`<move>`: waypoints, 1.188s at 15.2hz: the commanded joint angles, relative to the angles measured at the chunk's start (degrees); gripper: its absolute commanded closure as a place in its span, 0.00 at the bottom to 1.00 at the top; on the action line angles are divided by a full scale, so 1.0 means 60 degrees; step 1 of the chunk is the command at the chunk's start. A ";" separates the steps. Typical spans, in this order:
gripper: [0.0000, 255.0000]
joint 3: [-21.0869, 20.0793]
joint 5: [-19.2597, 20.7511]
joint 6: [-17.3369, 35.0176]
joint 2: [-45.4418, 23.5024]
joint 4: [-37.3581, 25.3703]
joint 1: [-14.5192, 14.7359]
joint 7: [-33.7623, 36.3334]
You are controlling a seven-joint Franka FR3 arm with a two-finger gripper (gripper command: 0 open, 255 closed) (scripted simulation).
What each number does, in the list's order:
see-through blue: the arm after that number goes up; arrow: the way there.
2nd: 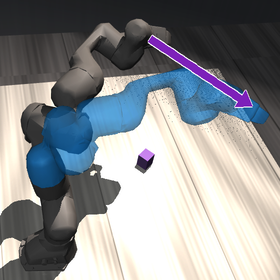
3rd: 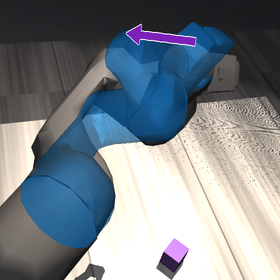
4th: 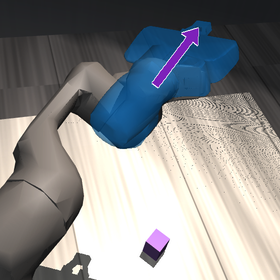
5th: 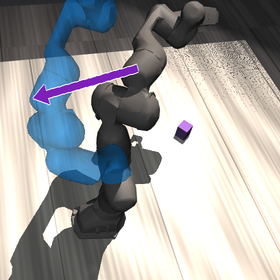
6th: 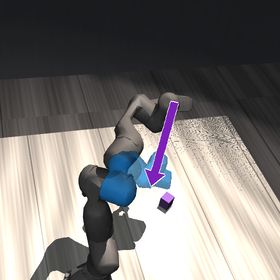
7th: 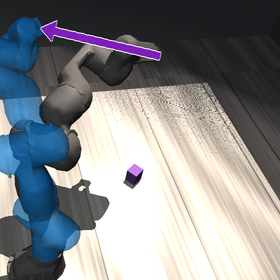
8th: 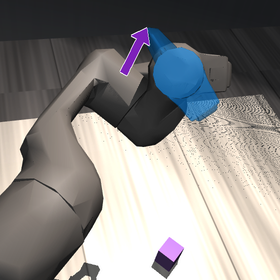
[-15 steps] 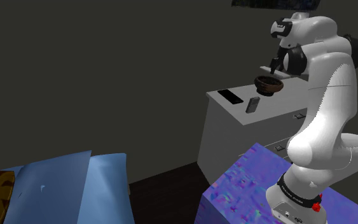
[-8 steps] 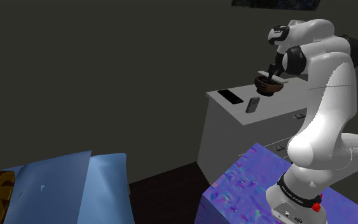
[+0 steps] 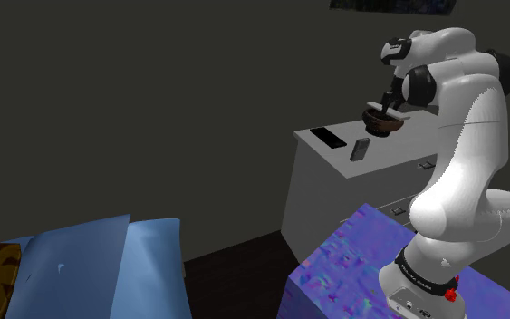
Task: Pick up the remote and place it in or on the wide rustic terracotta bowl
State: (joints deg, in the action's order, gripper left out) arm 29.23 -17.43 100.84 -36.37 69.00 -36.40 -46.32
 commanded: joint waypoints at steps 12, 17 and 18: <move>0.00 0.0003 0.0003 -0.1293 -0.0112 -0.1462 -0.0302 0.0129; 0.00 0.0003 0.0003 -0.1293 -0.0112 -0.1462 -0.0302 0.0129; 0.00 0.0003 0.0003 -0.1293 -0.0112 -0.1462 -0.0302 0.0129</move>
